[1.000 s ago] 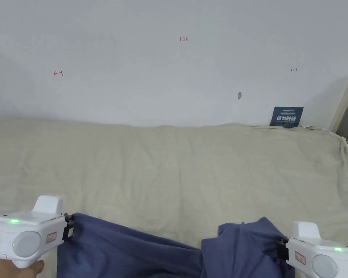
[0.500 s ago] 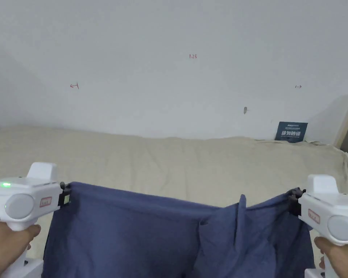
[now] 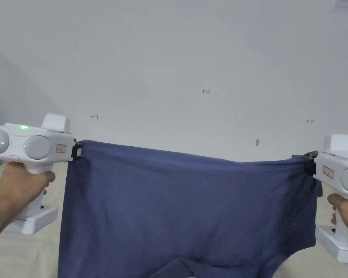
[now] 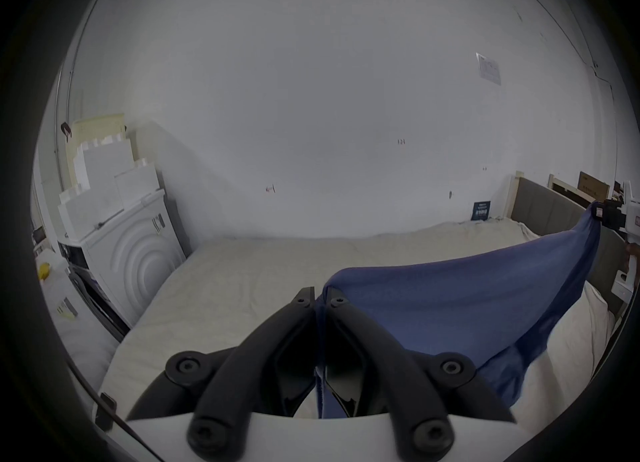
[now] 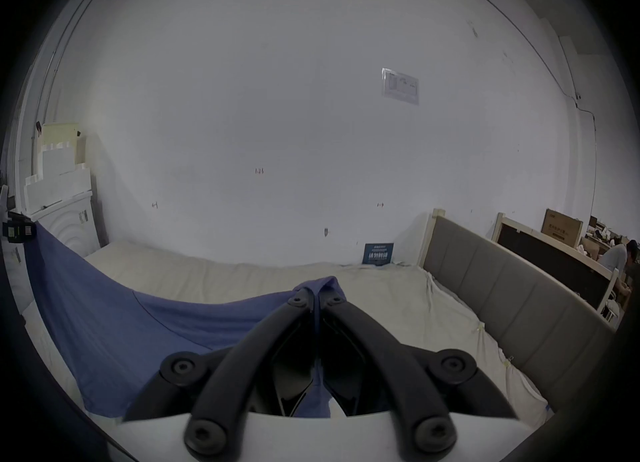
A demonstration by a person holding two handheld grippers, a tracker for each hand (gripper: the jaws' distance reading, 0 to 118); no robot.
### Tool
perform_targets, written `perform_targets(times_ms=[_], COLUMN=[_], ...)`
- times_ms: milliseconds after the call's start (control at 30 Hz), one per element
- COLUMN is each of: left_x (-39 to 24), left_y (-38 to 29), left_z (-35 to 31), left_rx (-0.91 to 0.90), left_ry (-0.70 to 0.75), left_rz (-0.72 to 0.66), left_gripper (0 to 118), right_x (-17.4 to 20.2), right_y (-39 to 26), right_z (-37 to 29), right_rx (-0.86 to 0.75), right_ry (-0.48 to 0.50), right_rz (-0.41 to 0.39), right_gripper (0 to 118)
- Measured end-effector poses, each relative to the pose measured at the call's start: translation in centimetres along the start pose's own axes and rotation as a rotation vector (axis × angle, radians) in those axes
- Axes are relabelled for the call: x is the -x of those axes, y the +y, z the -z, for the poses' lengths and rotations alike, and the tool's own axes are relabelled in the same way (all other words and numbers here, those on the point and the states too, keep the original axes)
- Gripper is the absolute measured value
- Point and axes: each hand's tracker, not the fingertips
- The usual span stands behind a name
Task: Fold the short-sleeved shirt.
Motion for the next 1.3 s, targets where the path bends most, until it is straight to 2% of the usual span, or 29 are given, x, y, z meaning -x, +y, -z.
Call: perform_targets(times_ms=[233,433,667,1033,1300], left_x=[0.0,0.6,0.8,-0.1,-0.6], left_y=[3.6,5.2,7.7,12.9,11.7], left_z=[1.3,3.6,6.6,10.8,11.0], left_rx=[-0.032,-0.029,-0.038,-0.073,-0.072], left_ry=[0.03,0.04,0.06,0.077,0.074], left_rz=[0.018,-0.026,-0.056,-0.035,-0.029], left_gripper=[0,0,0,0,0], right_x=[0.4,0.8,2.1,2.1,2.1], right_y=[5.2,8.1,11.1,14.7,14.1], right_z=[2.4,5.0,9.0,14.3,13.6], right_rx=[-0.027,-0.043,-0.056,-0.074,-0.086], right_ry=[-0.025,-0.041,-0.054,-0.082,-0.087], right_rz=[-0.007,0.013,-0.014,-0.012,-0.058], right_gripper=[0,0,0,0,0])
